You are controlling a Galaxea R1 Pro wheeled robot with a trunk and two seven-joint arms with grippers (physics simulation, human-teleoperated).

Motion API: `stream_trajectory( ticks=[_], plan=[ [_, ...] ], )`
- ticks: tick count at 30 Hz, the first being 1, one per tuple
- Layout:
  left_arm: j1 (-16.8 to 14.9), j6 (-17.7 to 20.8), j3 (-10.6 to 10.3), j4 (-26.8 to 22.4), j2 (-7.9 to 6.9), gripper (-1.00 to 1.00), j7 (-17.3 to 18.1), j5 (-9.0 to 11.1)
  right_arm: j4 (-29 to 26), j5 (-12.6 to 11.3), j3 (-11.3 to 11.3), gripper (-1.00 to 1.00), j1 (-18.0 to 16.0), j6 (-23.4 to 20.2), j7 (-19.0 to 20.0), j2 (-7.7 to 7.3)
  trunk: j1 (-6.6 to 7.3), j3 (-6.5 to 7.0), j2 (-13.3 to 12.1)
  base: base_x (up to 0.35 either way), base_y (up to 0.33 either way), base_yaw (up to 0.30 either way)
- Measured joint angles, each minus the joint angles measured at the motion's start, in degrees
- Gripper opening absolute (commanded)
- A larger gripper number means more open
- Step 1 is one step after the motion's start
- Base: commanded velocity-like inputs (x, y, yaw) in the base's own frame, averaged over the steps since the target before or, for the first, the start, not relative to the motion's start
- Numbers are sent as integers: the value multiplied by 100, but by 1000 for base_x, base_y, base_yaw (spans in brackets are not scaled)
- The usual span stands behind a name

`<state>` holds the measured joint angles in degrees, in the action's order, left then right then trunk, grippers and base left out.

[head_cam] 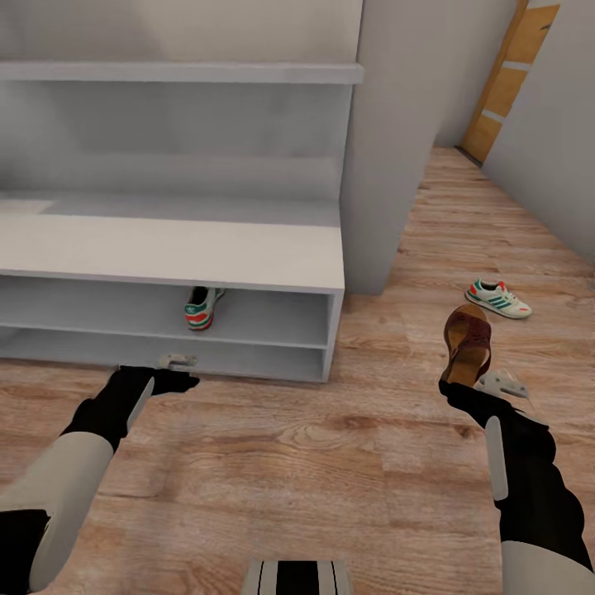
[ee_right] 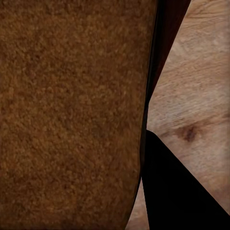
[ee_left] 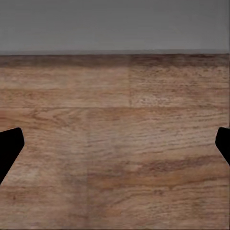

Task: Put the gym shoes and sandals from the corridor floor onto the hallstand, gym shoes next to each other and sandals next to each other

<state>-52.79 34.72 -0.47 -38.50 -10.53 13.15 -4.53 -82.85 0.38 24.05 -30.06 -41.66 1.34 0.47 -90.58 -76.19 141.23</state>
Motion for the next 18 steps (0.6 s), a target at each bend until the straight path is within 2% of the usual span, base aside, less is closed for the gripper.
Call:
stream_trajectory(
  ticks=[4, 8, 11, 12, 14, 15, 16, 17, 18],
  plan=[
    [480, 0, 19, -364, -8, 100, 293, 7, -4, 16, -5, -100, 0, 5, -1, 4, 0, 0, 0, -6, 0, 0],
    [963, -25, 215, -789, -13, 100, 783, 13, -4, 32, -10, -100, 0, 12, 1, 8, 0, 0, 0, -1, 0, 0],
    [1524, -249, 869, -1381, -17, 100, 1567, 20, -4, 37, -16, -100, 0, 12, 1, 18, 0, 0, 0, 0, 0, 0],
    [1610, -273, 991, -1465, -17, 100, 1727, 24, -4, 39, -17, -100, 0, 12, 0, 19, 0, 0, 0, 0, 0, 0],
    [1916, -334, 1498, -1769, -14, 100, 2391, 22, -8, 42, -21, -100, 0, 10, 0, 26, 0, 0, 0, 0, 0, 0],
    [1992, -343, 1634, -1847, -13, 100, 2564, 24, -9, 45, -22, -100, 0, 10, 0, 28, 0, 0, 0, 0, 0, 0],
    [2120, -356, 1893, -1989, -13, 100, 2866, 21, -10, 40, -24, -100, 0, 9, 0, 32, 0, 0, 0, 0, 0, 0],
    [2381, -376, 2456, -2259, -11, 100, 3356, 13, -11, 45, -26, -100, 0, 9, -1, 38, 0, 0, 0, 0, 0, 0],
    [2472, -375, 2698, -2327, -6, 100, 3462, 18, -12, 45, -25, -100, 0, 9, -1, 39, 0, 0, 0, 0, 0, 0]
  ],
)
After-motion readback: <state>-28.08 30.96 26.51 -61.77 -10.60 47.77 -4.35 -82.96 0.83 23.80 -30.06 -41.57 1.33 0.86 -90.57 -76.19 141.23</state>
